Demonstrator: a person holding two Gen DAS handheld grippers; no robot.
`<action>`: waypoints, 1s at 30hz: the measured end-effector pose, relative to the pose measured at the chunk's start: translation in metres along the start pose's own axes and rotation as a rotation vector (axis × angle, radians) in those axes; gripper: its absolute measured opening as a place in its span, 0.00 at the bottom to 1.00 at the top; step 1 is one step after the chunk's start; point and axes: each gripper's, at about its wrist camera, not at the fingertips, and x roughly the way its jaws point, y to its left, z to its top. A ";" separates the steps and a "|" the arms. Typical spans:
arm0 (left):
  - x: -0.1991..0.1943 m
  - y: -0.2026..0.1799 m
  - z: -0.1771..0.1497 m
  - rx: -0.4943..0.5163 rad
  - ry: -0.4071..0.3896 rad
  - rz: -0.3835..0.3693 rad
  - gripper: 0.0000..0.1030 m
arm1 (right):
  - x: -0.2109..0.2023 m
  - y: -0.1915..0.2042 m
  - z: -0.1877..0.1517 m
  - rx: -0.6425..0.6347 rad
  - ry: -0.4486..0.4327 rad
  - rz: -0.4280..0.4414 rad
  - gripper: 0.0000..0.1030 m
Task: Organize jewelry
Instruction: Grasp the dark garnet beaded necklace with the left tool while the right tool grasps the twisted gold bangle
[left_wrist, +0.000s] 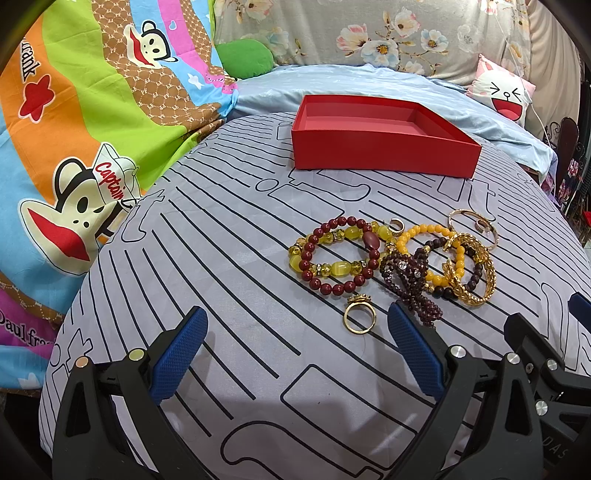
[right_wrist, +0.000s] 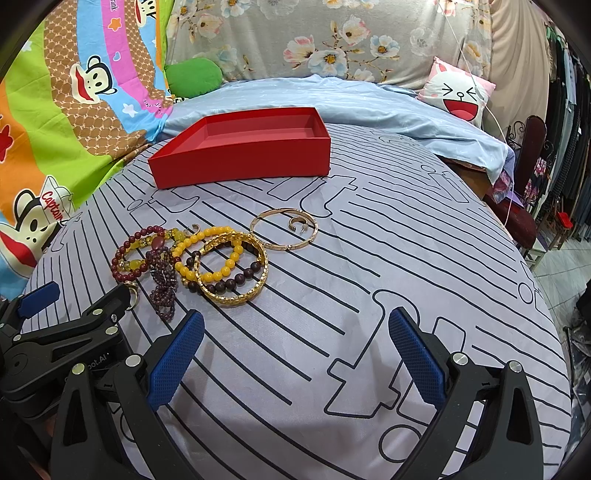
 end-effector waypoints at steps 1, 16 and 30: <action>0.000 0.000 0.000 0.000 0.000 0.000 0.91 | 0.000 0.000 0.000 0.000 0.000 0.000 0.94; -0.003 0.016 0.003 -0.058 0.015 -0.026 0.92 | 0.004 0.007 0.003 -0.010 0.026 0.049 0.94; 0.005 0.038 0.005 -0.075 0.017 -0.049 0.92 | 0.039 0.029 0.026 -0.044 0.073 0.105 0.81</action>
